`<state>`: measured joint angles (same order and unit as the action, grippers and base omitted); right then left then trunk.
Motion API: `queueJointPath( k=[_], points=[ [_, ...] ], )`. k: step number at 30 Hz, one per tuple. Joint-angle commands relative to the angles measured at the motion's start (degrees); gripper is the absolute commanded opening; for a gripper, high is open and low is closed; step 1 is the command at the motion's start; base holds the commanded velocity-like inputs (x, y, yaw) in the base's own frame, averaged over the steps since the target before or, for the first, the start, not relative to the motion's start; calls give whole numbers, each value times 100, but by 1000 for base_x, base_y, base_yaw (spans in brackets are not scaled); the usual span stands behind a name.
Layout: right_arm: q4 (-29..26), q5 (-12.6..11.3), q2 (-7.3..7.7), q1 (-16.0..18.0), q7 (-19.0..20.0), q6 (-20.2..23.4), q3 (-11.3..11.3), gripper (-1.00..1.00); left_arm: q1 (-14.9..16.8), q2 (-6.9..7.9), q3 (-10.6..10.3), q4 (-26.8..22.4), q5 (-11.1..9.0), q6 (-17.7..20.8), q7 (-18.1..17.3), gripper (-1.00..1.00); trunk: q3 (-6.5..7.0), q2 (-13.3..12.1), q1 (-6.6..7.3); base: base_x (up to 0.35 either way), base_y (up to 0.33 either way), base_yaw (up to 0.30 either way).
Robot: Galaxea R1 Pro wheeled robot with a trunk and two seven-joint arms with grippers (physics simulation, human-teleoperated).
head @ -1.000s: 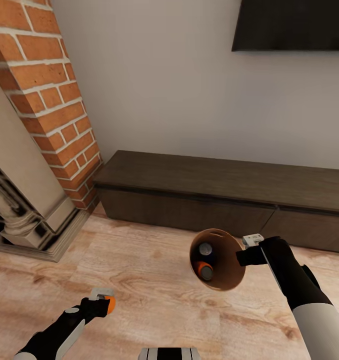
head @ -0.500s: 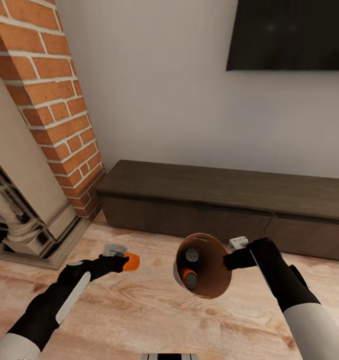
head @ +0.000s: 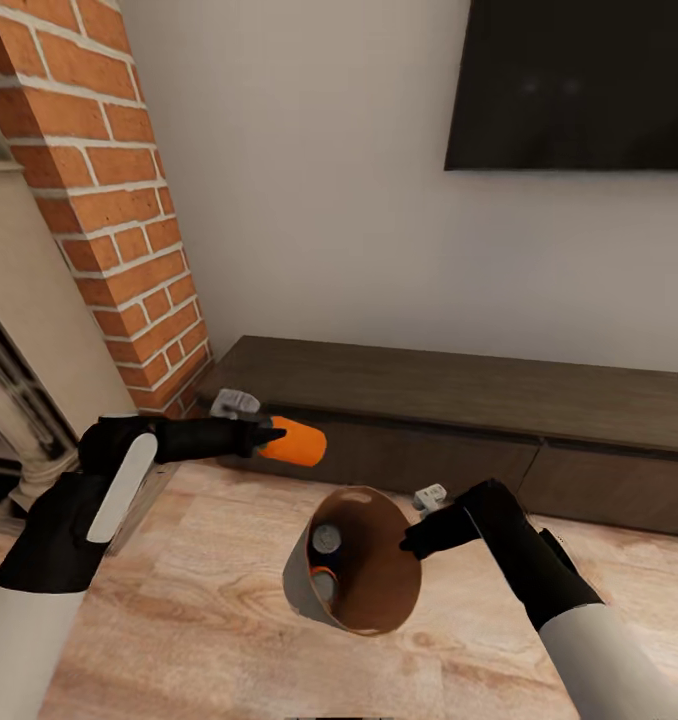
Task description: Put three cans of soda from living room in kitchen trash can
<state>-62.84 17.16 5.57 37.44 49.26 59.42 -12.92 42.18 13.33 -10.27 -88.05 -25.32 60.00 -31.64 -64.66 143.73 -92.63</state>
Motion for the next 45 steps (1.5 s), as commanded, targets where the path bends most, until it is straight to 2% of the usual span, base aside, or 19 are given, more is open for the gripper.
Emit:
queueJointPath(
  k=[1, 2, 5, 9, 11, 13, 16, 19, 21, 23, 26, 28, 31, 34, 36, 37, 38, 45],
  points=[
    [25, -139, -30, 8, 26, 58, -21, -100, 38, 3, -1, -11, 6, 0, -114, -100, 0, 0, 0, 0, 0, 0],
    [89, -137, -73, 18, 44, 58, -48, -100, 90, 8, -4, -30, -144, 0, -319, -100, 0, 0, 0, 0, 0, 0],
    [263, -135, -190, 61, 65, 58, -81, -100, 154, 26, -21, -52, -421, 0, -699, -100, 0, 0, 0, 0, 0, 0],
    [457, -127, -275, 219, 73, 58, -94, -100, 169, -6, -102, -48, -474, 0, -818, -100, 0, 0, 0, 0, 0, 0],
    [526, -123, -291, 277, 74, 58, -98, -100, 168, -17, -226, -34, -399, 0, -808, -100, 0, 0, 0, 0, 0, 0],
    [622, -119, -303, 372, 71, 58, -104, -100, 168, -37, -616, 3, -80, 0, -708, -100, 0, 0, 0, 0, 0, 0],
    [657, -113, -307, 405, 69, 58, -139, -100, 168, -54, -854, 22, 199, 0, -575, -100, 0, 0, 0, 0, 0, 0],
    [685, -109, -309, 515, 67, 58, -210, -100, 158, -161, -1120, 121, 567, 0, -296, -100, 0, 0, 0, 0, 0, 0],
    [688, -108, -310, 554, 67, 58, -220, -100, 155, -195, -1245, 167, 642, 0, -202, -100, 0, 0, 0, 0, 0, 0],
    [687, -108, -316, 605, 67, 58, -241, -100, 153, -272, -1543, 230, 741, 0, -56, -100, 0, 0, 0, 0, 0, 0],
    [686, -107, -337, 626, 67, 58, -249, -100, 151, -400, -1672, 271, 773, 0, 24, -100, 0, 0, 0, 0, 0, 0],
    [686, -102, -358, 637, 67, 58, -253, -100, 150, -541, -1838, 411, 786, 0, 192, -100, 0, 0, 0, 0, 0, 0],
    [686, -100, -366, 641, 63, 58, -254, -100, 150, -643, -2045, 575, 790, 0, 390, -100, 0, 0, 0, 0, 0, 0],
    [684, -10, -376, 645, 62, 58, -255, -100, 150, -704, -2156, 685, 786, 0, 479, -100, 0, 0, 0, 0, 0, 0],
    [681, 188, -392, 646, 64, 58, -252, -100, 150, -728, -2194, 720, 777, 0, 507, -100, 0, 0, 0, 0, 0, 0],
    [676, 377, -458, 646, 65, 58, -249, -100, 153, -741, -2216, 735, 770, 0, 524, -100, 0, 0, 0, 0, 0, 0],
    [673, 462, -518, 648, 66, 58, -248, -100, 154, -748, -2227, 739, 769, 0, 535, -100, 0, 0, 0, 0, 0, 0],
    [676, 601, -679, 649, 66, 58, -242, -100, 146, -752, -2334, 759, 781, 0, 572, -100, 0, 0, 0, 0, 0, 0]
  ],
)
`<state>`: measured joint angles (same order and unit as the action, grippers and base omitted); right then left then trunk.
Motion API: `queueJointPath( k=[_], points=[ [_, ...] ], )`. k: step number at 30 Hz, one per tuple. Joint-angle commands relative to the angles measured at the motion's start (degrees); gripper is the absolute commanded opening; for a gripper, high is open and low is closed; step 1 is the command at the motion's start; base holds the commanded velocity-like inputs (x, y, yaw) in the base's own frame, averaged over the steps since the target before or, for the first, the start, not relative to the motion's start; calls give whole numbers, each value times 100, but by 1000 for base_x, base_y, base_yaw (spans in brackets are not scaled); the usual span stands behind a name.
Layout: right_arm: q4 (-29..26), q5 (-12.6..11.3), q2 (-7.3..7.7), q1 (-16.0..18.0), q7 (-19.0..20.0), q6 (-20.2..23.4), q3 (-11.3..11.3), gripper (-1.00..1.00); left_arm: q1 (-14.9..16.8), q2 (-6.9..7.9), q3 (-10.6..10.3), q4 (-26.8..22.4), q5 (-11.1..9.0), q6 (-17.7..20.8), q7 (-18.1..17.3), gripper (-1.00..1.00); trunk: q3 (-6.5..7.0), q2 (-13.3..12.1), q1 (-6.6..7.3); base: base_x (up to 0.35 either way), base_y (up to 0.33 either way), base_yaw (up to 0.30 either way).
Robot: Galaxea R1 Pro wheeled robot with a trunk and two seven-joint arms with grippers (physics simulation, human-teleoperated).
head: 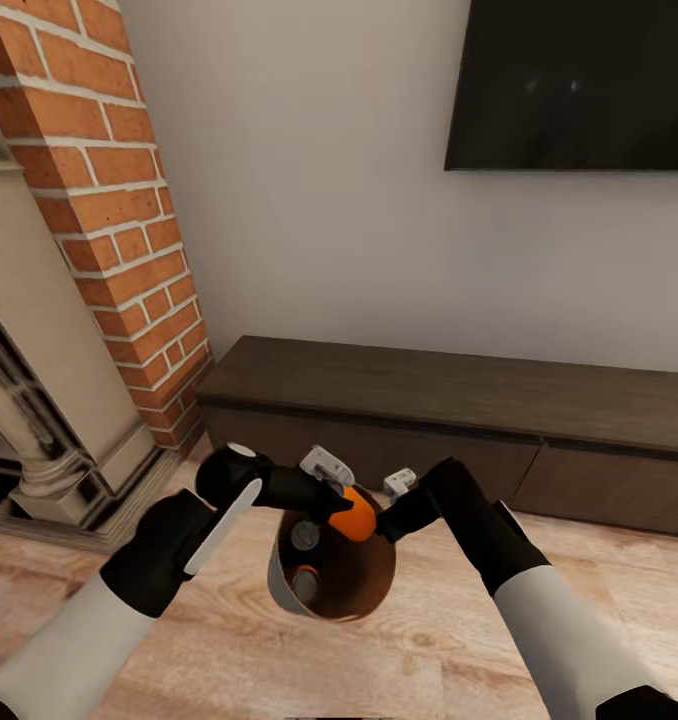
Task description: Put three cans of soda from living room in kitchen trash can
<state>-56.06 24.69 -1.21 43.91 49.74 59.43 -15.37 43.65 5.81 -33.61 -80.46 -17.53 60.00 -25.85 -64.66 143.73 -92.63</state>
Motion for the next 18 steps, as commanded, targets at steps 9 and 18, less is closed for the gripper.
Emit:
queueJointPath(
  k=[9, 18],
  points=[
    [-3, -58, -71, 42, 18, 57, 7, -100, 2, 0, -425, 36, 17, 0, 1, -100, 1, 0, 1, 0, 0, 0],
    [-1, 29, -119, 69, 18, 57, 8, -100, 3, 1, -772, 151, 21, 0, 3, -100, 1, 0, 1, 0, 0, 0]
  ],
)
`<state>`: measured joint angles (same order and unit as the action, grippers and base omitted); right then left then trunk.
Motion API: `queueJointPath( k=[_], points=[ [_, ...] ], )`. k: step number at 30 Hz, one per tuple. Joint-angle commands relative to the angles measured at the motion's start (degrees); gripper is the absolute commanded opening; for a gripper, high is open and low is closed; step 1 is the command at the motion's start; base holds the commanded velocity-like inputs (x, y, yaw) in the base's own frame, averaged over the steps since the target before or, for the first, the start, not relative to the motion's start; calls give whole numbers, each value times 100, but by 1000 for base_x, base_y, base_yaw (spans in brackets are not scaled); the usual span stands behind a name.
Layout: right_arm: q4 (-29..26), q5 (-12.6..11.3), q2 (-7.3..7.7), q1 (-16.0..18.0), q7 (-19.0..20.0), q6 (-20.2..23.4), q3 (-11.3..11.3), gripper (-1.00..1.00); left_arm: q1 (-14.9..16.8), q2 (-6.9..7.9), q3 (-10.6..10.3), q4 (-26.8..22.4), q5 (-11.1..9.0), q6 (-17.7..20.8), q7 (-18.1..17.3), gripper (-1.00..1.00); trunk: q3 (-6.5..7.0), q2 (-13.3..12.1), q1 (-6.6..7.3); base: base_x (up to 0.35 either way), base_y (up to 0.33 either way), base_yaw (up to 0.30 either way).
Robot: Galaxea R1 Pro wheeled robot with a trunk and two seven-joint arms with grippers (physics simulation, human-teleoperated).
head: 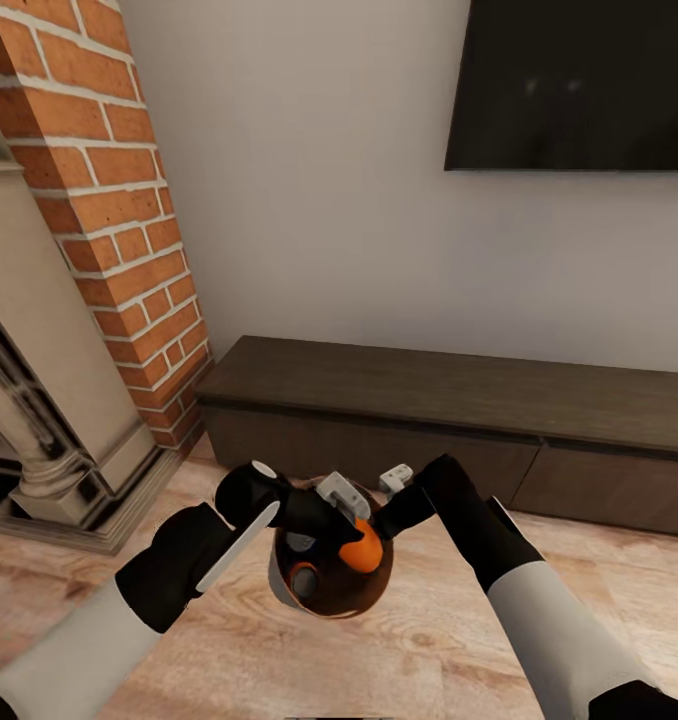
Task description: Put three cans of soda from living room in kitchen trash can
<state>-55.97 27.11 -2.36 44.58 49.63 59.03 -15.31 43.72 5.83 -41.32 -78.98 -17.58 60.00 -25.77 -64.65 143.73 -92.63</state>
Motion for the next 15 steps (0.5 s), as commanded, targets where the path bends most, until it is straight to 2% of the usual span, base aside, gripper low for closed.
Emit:
queueJointPath(
  k=[1, 9, 12, 15],
  points=[
    [-10, -210, -6, 4, 29, 97, 2, -100, -4, -2, -83, 86, 26, 0, -6, -100, 0, 0, 0, 0, 0, 0],
    [-10, -207, -10, 14, 29, 97, 8, -100, -3, -4, -353, 279, 42, 0, 5, -100, 0, 0, 0, 0, 0, 0],
    [-10, -206, -10, 15, 29, 97, 9, -100, -4, -3, -482, 294, 208, 0, 64, -100, 0, 0, 0, 0, 0, 0],
    [-10, -206, -10, 16, 29, 97, 10, -100, -1, -27, -539, 346, 602, 0, 179, -100, 0, 0, 0, 0, 0, 0]
  ],
)
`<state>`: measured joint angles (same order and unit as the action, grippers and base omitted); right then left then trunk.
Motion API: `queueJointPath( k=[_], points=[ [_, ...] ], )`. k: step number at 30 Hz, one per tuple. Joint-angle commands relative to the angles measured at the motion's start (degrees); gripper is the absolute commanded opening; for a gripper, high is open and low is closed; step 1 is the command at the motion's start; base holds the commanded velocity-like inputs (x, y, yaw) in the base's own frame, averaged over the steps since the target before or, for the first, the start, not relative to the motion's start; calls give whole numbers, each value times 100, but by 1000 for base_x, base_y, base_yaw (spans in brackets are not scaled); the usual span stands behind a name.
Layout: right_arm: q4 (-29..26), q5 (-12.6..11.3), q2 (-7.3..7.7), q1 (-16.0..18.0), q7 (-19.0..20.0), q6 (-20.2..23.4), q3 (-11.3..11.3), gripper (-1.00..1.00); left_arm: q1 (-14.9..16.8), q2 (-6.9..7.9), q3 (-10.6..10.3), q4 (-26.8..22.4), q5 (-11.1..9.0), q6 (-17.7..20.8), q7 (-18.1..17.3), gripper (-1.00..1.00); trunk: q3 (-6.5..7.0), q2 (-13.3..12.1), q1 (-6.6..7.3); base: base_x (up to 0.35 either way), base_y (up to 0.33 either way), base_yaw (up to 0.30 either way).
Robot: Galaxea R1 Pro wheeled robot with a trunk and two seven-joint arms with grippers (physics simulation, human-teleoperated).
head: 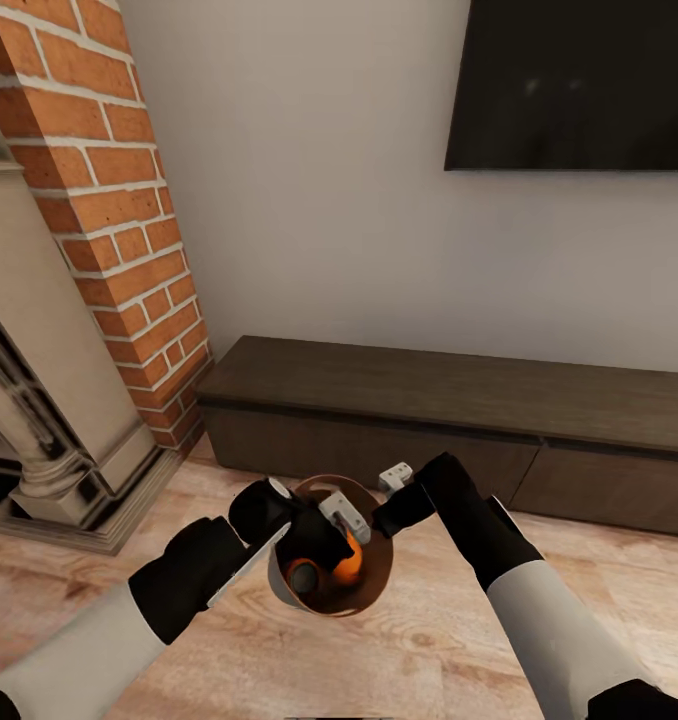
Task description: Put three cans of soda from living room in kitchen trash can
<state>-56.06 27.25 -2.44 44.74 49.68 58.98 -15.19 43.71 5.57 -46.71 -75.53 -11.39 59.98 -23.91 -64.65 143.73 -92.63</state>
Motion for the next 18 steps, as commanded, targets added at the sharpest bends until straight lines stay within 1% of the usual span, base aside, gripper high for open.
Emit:
queueJointPath(
  k=[1, 3, 4, 8, 15, 16, 18],
  points=[
    [-2, -220, -2, 0, 24, 102, -2, -100, -1, -77, -11, 110, 167, 2, 27, -100, 0, 0, 0, 0, 0, 0],
    [-2, -220, -2, 0, 24, 102, -2, -100, -2, -131, -17, 202, 262, 2, 46, -100, 0, 0, 0, 0, 0, 0],
    [-2, -220, 0, 0, 24, 102, -2, -100, -2, -179, -19, 287, 343, 2, 70, -100, 0, 0, 0, 0, 0, 0],
    [-2, -220, 5, 0, 24, 102, 4, -100, -3, -254, -22, 417, 500, 2, 114, -100, 0, 0, 0, 0, 0, 0],
    [-2, -220, 3, -2, 24, 102, 7, -100, -3, -272, -23, 443, 538, 2, 128, -100, 0, 0, 0, 0, 0, 0],
    [-2, -220, 1, -4, 24, 102, 7, -100, -3, -273, -23, 443, 539, 2, 130, 100, 0, 0, 0, 0, 0, 0],
    [1, -220, 2, -7, 24, 102, 7, -100, -3, -275, -23, 438, 540, 2, 131, 100, 0, 0, 0, 0, 0, 0]
  ],
)
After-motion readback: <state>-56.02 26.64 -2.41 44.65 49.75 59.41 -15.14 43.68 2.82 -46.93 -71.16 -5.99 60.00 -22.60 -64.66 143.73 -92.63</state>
